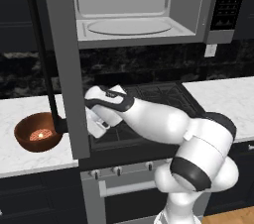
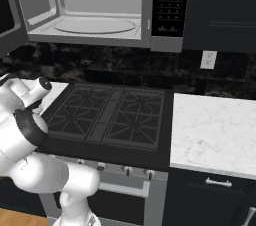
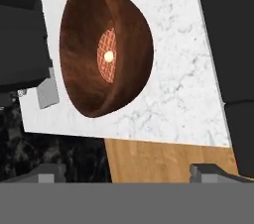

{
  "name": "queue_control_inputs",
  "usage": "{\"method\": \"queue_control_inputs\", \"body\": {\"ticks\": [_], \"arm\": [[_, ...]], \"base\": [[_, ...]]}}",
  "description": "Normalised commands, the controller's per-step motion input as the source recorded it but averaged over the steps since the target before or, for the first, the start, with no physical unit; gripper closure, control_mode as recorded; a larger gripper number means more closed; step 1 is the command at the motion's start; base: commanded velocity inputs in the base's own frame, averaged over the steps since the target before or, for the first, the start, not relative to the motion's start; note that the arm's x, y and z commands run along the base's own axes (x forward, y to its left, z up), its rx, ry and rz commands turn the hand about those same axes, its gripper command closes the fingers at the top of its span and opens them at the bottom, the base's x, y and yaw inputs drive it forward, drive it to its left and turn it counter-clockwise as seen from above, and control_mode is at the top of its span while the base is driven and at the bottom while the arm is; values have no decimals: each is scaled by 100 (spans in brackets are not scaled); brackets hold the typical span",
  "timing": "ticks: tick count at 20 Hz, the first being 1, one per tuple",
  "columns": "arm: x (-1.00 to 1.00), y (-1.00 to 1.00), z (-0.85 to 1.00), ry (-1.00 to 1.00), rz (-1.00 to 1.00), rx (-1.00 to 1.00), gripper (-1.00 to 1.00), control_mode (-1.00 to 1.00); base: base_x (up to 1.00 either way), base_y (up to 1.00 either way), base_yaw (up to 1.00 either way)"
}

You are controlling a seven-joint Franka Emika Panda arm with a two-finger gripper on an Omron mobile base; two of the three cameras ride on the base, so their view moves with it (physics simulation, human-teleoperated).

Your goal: Open the microwave, place the bowl with waffle inside the microwave, then close the microwave door and turn it on.

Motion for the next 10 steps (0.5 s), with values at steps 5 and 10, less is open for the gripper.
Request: {"method": "queue_control_inputs", "body": {"ticks": [5, 10], "arm": [[62, 25, -37, 4, -4, -2, -100, -100], [49, 42, -38, 1, -5, -3, -100, -100]], "base": [[0, 0, 0], [0, 0, 0]]}}
